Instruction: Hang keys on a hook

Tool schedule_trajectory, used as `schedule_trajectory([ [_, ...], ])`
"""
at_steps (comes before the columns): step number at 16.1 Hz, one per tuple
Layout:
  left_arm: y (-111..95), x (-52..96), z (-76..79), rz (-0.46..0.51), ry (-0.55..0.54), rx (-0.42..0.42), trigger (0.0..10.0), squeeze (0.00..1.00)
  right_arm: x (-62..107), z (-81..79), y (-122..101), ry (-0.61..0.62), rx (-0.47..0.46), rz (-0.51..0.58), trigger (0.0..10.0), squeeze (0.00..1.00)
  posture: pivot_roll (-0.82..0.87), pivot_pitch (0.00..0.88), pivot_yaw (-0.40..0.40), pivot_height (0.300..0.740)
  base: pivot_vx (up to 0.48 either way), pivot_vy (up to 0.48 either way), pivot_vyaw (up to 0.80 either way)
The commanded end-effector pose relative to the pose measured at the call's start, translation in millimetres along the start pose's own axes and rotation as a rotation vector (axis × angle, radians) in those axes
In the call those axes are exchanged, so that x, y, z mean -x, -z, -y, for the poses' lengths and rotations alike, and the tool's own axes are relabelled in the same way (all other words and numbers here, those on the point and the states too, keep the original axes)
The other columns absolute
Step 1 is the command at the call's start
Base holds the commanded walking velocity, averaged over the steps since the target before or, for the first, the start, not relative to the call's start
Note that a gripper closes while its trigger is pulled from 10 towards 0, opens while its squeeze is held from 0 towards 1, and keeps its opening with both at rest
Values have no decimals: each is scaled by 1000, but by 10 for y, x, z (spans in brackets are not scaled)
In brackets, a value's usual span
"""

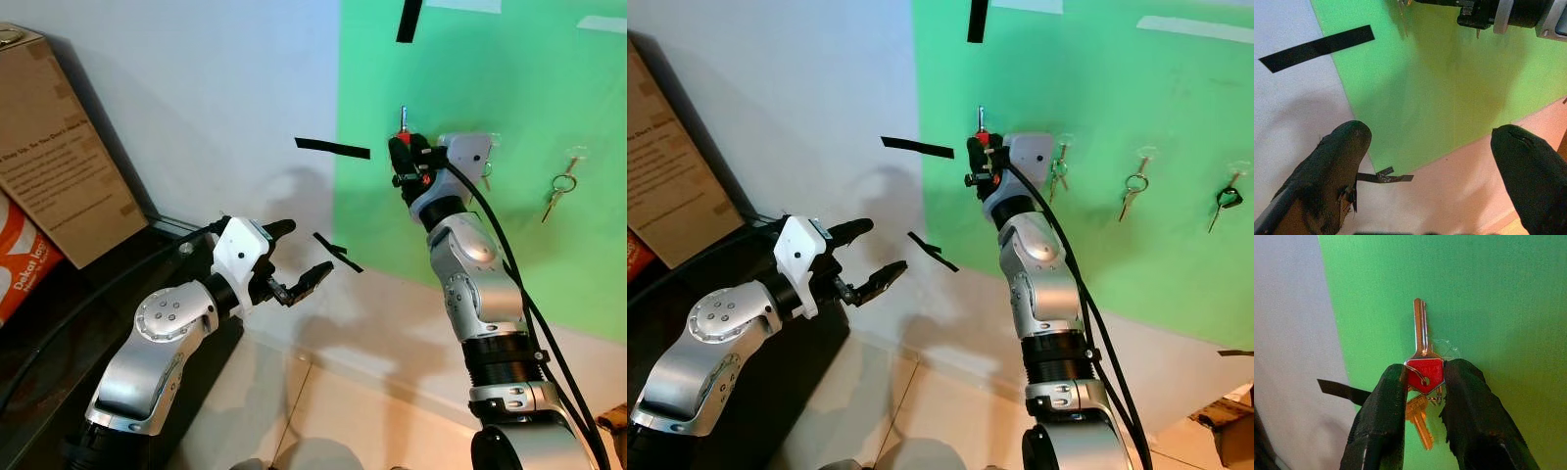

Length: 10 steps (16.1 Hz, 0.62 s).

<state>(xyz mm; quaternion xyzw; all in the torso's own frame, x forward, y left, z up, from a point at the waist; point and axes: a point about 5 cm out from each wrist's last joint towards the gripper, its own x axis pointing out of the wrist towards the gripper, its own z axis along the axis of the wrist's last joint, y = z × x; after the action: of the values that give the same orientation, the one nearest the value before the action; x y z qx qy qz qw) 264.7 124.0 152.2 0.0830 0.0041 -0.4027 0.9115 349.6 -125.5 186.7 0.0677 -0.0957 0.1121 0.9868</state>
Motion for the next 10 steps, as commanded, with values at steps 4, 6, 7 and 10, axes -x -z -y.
schedule_trajectory([
  [4,-27,13,-9,-2,3,-12,10000,75,-20,197,-86,98,12,41,10000,0,-4,0,74,740,0,0,0],
  [6,-25,10,-3,-3,10,-12,10000,75,13,284,-41,151,48,21,10000,0,-11,0,82,740,0,0,0],
  [7,-24,9,-2,-4,12,-12,10000,75,25,317,-31,175,60,17,10000,0,-11,0,83,740,0,0,0],
  [10,-24,9,11,-5,18,-13,10000,75,69,336,-55,156,50,39,10000,0,-14,0,84,740,0,0,0],
])
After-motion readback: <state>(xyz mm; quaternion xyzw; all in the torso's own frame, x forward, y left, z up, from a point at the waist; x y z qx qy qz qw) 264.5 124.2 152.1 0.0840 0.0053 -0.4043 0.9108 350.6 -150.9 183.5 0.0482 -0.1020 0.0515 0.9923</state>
